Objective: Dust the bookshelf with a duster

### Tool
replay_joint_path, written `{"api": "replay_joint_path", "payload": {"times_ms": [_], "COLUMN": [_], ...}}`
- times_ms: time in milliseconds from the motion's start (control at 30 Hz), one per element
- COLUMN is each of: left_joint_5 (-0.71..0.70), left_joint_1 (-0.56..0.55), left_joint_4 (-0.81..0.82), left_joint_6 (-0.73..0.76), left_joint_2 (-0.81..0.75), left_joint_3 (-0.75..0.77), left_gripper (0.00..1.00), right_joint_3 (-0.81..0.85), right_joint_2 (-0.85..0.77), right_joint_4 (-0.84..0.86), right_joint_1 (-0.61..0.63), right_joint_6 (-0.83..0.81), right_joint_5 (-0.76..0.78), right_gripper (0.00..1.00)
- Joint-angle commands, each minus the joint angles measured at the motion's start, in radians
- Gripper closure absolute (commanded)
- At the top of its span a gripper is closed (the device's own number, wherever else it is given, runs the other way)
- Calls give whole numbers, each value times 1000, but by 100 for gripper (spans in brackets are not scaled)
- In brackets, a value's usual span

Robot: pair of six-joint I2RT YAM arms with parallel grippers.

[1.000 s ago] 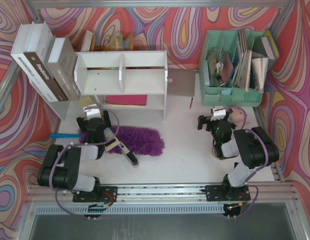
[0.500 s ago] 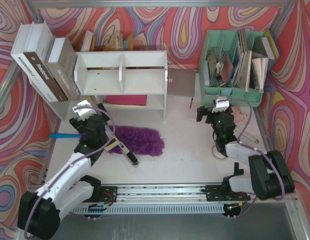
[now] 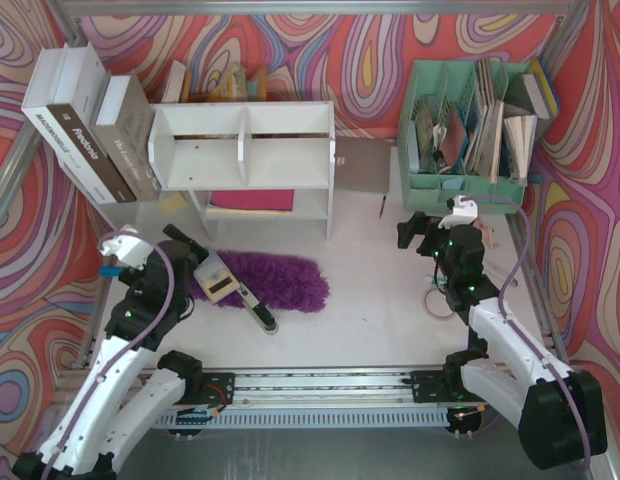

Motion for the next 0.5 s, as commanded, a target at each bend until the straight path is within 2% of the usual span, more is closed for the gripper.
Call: {"api": "replay_joint_path", "payload": {"times_ms": [0, 67, 200, 467], "left_joint_5": [99, 130, 187, 245], "left_joint_1": [-2, -1, 6, 24], "left_joint_4": [-162, -186, -212, -161], "left_joint_6": [-133, -156, -196, -213], "left_joint_2": [-64, -68, -20, 90], "left_joint_3": [-57, -70, -87, -114], "left_gripper": [2, 2, 18, 39], "right_joint_3": [-3, -17, -37, -46], "right_joint_2": [-36, -51, -55, -22], "right_joint_4": [-120, -120, -101, -74], "right_joint_1": [4, 4, 5, 5], "right_joint_6": [51, 41, 36, 42], "right_joint_5": [-43, -44, -49, -73], "right_gripper": [1, 1, 1, 1]}}
